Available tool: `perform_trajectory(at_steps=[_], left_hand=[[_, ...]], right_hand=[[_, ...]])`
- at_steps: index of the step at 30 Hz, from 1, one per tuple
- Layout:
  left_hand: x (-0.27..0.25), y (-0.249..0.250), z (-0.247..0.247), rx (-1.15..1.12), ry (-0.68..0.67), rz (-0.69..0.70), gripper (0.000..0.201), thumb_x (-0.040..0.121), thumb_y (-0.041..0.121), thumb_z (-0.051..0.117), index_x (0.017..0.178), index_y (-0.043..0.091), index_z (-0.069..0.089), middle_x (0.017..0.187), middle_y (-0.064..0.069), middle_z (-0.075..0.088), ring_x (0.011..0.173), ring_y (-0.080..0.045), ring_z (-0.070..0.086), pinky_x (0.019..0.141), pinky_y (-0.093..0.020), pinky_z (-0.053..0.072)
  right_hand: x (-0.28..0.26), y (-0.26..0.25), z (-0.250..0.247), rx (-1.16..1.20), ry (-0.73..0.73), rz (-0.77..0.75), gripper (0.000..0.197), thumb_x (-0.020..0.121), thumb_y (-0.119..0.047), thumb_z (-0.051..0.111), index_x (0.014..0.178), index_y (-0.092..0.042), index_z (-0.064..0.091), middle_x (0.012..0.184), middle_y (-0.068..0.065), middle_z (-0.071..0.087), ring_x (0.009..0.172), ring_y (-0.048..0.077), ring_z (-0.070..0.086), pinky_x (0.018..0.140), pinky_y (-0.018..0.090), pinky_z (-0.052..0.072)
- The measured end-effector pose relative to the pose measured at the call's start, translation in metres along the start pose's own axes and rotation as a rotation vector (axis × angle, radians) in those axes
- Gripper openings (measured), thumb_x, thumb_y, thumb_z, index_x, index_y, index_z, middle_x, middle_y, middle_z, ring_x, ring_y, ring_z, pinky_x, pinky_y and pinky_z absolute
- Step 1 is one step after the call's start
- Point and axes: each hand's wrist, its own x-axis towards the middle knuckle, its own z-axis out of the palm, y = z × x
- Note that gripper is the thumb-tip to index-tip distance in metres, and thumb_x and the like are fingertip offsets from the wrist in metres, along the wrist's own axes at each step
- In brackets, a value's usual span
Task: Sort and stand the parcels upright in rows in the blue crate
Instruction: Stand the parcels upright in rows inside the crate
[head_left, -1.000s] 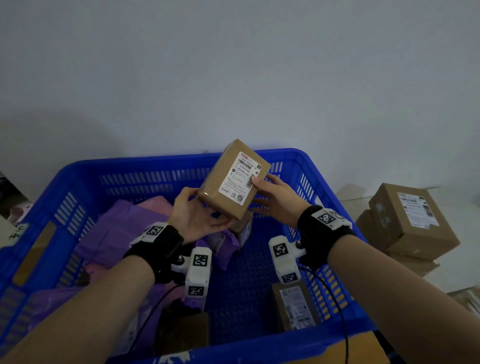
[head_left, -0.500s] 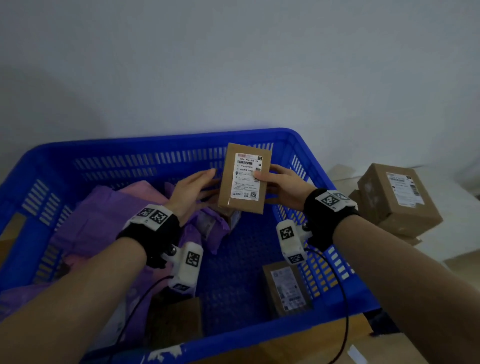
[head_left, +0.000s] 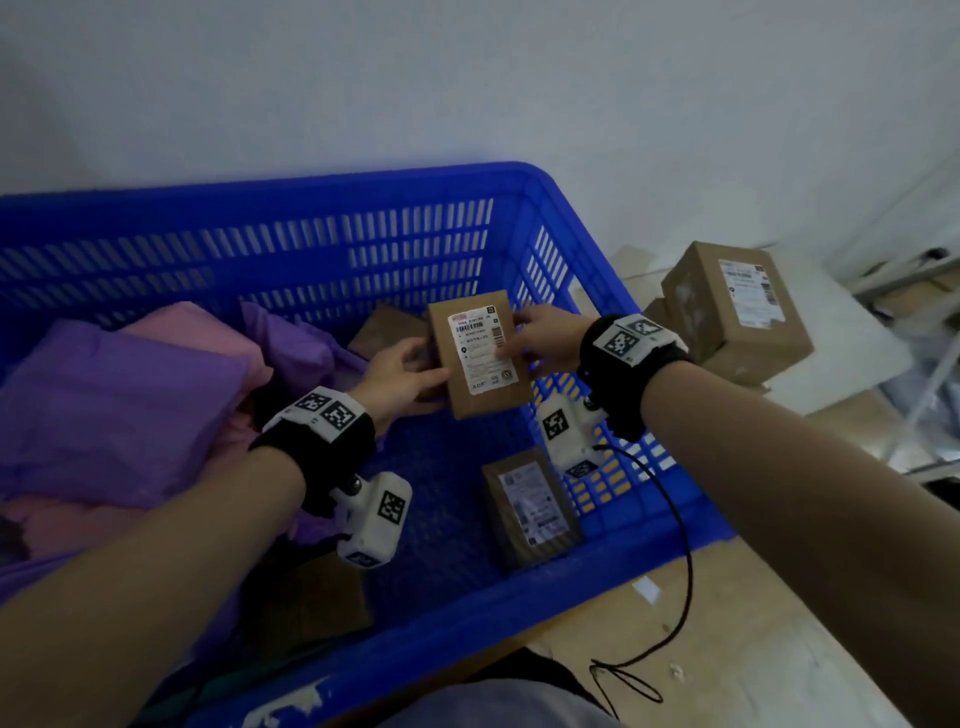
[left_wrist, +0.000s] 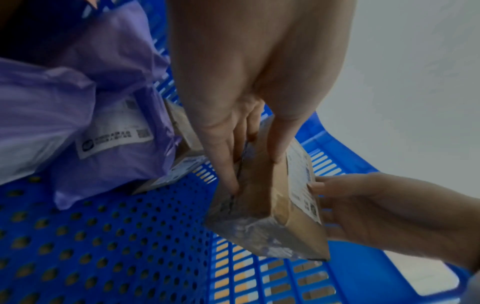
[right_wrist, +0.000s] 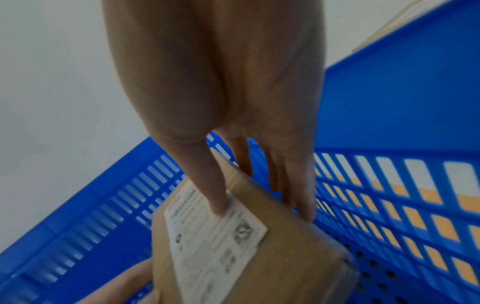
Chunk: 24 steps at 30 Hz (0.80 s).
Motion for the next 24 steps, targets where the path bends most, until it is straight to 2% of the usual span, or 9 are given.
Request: perform_trajectory(at_steps=[2, 5, 7, 10, 14, 17, 21, 24], left_hand=[[0.005, -0.009, 0.004, 0.004, -0.011, -0.033, 0.052, 0.090, 0.000, 0.057, 0.137, 0.011, 0.039, 0.131, -0.014, 0.057, 0.102, -0.024, 0.060, 0.072, -0.032, 0.054], [0.012, -0.021, 0.009, 0.004, -0.040, -0.087, 0.053, 0.092, -0.002, 0.053, 0.139, 0.010, 0.034, 0.134, -0.015, 0.053, 0.107, -0.024, 0.056, 0.075, -0.035, 0.053], [0.018, -0.029, 0.012, 0.019, -0.045, -0.123, 0.054, 0.092, -0.002, 0.053, 0.141, 0.011, 0.033, 0.137, -0.015, 0.050, 0.115, -0.027, 0.054, 0.083, -0.040, 0.052], [0.026, -0.037, 0.015, 0.044, -0.050, -0.181, 0.056, 0.093, -0.002, 0.051, 0.144, 0.014, 0.033, 0.135, -0.015, 0.050, 0.116, -0.027, 0.054, 0.090, -0.041, 0.049], [0.034, -0.044, 0.018, 0.060, -0.096, -0.274, 0.053, 0.094, -0.002, 0.047, 0.144, 0.013, 0.033, 0.123, -0.015, 0.057, 0.108, -0.027, 0.056, 0.091, -0.041, 0.048], [0.039, -0.048, 0.020, 0.063, -0.111, -0.330, 0.051, 0.096, -0.005, 0.041, 0.144, 0.011, 0.031, 0.131, -0.020, 0.055, 0.106, -0.029, 0.055, 0.096, -0.044, 0.045], [0.045, -0.053, 0.023, 0.053, -0.126, -0.381, 0.049, 0.097, -0.009, 0.033, 0.142, 0.008, 0.032, 0.117, -0.017, 0.055, 0.095, -0.025, 0.056, 0.099, -0.044, 0.042], [0.048, -0.056, 0.026, 0.057, -0.145, -0.414, 0.049, 0.097, -0.007, 0.033, 0.144, 0.008, 0.032, 0.124, -0.016, 0.055, 0.106, -0.028, 0.054, 0.097, -0.041, 0.043]], right_hand=[[0.007, 0.006, 0.001, -0.080, 0.024, 0.036, 0.044, 0.086, 0.000, 0.063, 0.128, -0.004, 0.052, 0.129, 0.014, 0.058, 0.119, 0.035, 0.055, 0.098, 0.056, 0.046], [0.014, 0.017, 0.007, -0.119, 0.067, 0.068, 0.046, 0.086, 0.001, 0.062, 0.130, -0.005, 0.050, 0.128, 0.016, 0.058, 0.115, 0.037, 0.058, 0.095, 0.056, 0.048], [0.021, 0.026, 0.013, -0.142, 0.106, 0.091, 0.050, 0.085, 0.000, 0.064, 0.132, -0.007, 0.047, 0.127, 0.016, 0.058, 0.113, 0.037, 0.059, 0.092, 0.055, 0.050], [0.035, 0.039, 0.020, -0.201, 0.134, 0.115, 0.045, 0.083, -0.004, 0.067, 0.125, -0.003, 0.051, 0.123, 0.017, 0.061, 0.107, 0.036, 0.062, 0.085, 0.054, 0.054], [0.040, 0.045, 0.023, -0.244, 0.155, 0.132, 0.035, 0.086, -0.005, 0.065, 0.119, -0.001, 0.053, 0.119, 0.016, 0.062, 0.107, 0.033, 0.062, 0.088, 0.050, 0.054], [0.047, 0.049, 0.024, -0.328, 0.140, 0.151, 0.041, 0.085, -0.014, 0.067, 0.123, -0.004, 0.052, 0.121, 0.014, 0.061, 0.108, 0.031, 0.062, 0.091, 0.048, 0.053], [0.055, 0.053, 0.025, -0.382, 0.099, 0.177, 0.045, 0.084, -0.014, 0.068, 0.125, -0.004, 0.051, 0.126, 0.015, 0.060, 0.112, 0.031, 0.060, 0.092, 0.047, 0.052], [0.060, 0.056, 0.026, -0.439, 0.099, 0.189, 0.053, 0.085, -0.017, 0.067, 0.132, -0.005, 0.044, 0.130, 0.014, 0.055, 0.116, 0.030, 0.057, 0.094, 0.043, 0.051]])
